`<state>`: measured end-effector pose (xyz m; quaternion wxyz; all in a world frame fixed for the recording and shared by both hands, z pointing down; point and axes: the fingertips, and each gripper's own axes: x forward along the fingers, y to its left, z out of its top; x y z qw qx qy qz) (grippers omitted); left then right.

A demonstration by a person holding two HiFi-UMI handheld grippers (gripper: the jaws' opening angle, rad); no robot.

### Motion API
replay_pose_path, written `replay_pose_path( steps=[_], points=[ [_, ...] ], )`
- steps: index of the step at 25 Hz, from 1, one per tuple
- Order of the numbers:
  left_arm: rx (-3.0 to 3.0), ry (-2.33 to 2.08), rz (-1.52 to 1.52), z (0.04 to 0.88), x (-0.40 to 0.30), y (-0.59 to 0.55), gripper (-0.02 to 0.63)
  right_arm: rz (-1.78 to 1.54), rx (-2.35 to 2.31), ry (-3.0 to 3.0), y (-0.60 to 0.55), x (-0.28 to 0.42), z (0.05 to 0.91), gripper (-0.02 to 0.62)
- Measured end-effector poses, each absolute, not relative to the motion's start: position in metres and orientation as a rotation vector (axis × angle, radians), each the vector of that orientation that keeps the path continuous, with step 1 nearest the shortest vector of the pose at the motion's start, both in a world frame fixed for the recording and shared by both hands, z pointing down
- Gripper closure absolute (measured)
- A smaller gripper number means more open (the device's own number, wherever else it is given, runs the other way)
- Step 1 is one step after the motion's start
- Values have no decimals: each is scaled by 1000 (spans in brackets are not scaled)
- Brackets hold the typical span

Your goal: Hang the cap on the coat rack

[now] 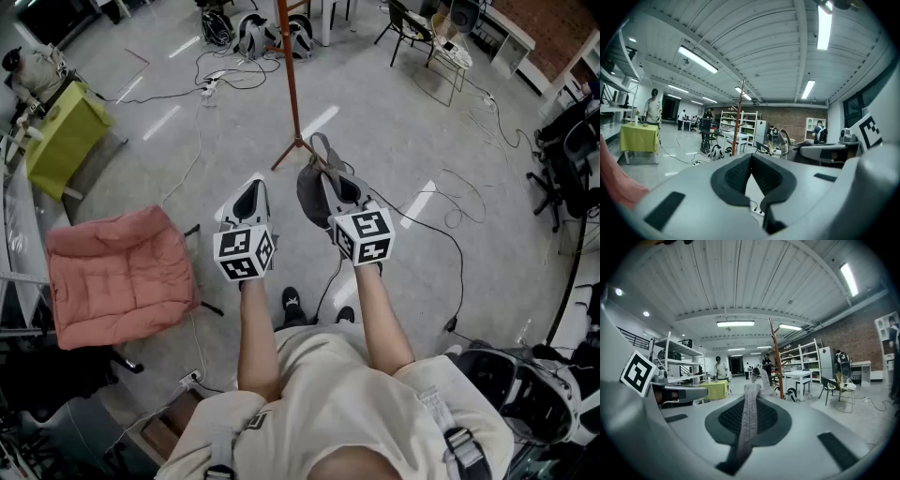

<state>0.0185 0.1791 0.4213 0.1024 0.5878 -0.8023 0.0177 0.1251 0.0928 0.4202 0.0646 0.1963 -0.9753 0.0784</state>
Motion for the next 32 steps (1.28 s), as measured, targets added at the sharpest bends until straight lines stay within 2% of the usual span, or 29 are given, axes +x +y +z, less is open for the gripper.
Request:
replay_pose_path(
  steps=[15, 24, 32],
  points=[
    [1822, -2330, 97, 425, -35, 176, 598, 71, 712, -2878, 95, 91, 423, 586],
    [1827, -2358, -11, 419, -71, 203, 598, 80, 775, -2849, 96, 94, 429, 586],
    [1821, -2327, 47, 433, -86, 204, 598, 115, 819, -2840, 87, 86, 439, 586]
  ],
)
